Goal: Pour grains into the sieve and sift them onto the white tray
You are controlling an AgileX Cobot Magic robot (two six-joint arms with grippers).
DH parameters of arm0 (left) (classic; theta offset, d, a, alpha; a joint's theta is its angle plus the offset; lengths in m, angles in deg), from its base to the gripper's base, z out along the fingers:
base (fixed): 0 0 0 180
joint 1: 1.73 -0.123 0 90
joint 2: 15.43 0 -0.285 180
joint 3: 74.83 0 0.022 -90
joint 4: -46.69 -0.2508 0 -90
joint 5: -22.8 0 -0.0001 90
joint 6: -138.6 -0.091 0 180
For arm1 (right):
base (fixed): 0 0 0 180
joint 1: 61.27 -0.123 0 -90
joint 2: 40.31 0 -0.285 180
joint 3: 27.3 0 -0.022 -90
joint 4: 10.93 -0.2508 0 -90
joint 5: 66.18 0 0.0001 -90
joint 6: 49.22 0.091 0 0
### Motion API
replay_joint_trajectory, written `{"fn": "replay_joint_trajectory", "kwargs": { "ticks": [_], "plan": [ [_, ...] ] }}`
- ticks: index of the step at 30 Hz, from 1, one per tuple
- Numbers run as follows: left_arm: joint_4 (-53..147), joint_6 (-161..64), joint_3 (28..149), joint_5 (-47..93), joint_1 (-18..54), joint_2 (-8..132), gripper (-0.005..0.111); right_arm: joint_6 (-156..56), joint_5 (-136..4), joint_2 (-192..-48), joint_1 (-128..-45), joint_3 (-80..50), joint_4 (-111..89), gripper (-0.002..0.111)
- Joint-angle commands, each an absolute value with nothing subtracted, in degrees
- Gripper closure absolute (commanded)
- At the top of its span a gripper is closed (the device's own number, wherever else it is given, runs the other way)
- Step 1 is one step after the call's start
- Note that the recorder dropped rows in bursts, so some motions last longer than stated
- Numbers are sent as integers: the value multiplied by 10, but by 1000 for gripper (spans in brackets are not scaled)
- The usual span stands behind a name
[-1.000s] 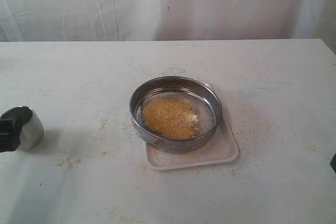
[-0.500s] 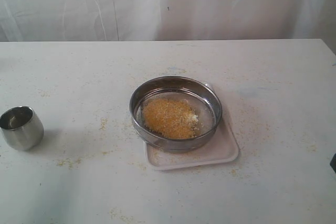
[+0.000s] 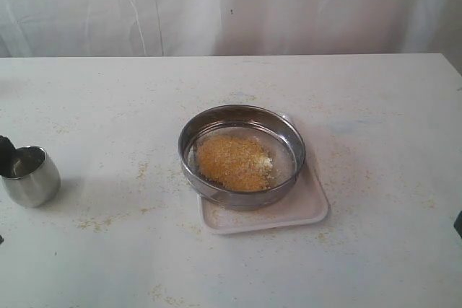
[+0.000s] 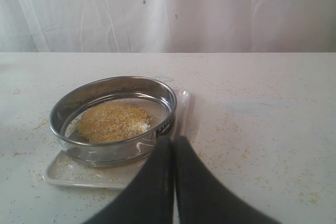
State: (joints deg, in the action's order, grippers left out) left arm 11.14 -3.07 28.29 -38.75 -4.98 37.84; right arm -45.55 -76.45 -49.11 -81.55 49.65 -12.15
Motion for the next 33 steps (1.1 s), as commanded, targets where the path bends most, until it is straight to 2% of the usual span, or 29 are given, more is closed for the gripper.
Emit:
{"fn": "replay_joint_trajectory", "kwargs": {
  "ticks": [1,4,6,8,12,16,20,27,30,33],
  "plan": [
    [79,-23,280,-392,-50,374,106,-455,-759,-487,-811,499,-119,108],
    [74,-4,280,-404,-46,371,106,-455,-759,-487,-811,499,-119,108],
    [86,14,280,-372,-18,345,106,-455,-759,-487,-811,499,-119,108],
    [86,26,280,-299,4,300,106,-455,-759,-487,-811,499,-119,108],
    [85,109,280,-41,9,145,106,-455,-759,-487,-811,499,-119,108],
    [82,113,280,78,9,45,106,-455,-759,-487,-811,499,-119,108],
    [85,117,280,87,9,16,106,-455,-759,-487,-811,499,-119,108],
    [170,131,280,-22,28,11,106,-455,-759,-487,-811,499,-119,108],
    [246,46,280,-28,39,11,106,-455,-759,-487,-811,499,-119,108],
    [369,-181,287,8,52,11,106,-455,-759,-487,-811,499,-119,108]
  ]
}}
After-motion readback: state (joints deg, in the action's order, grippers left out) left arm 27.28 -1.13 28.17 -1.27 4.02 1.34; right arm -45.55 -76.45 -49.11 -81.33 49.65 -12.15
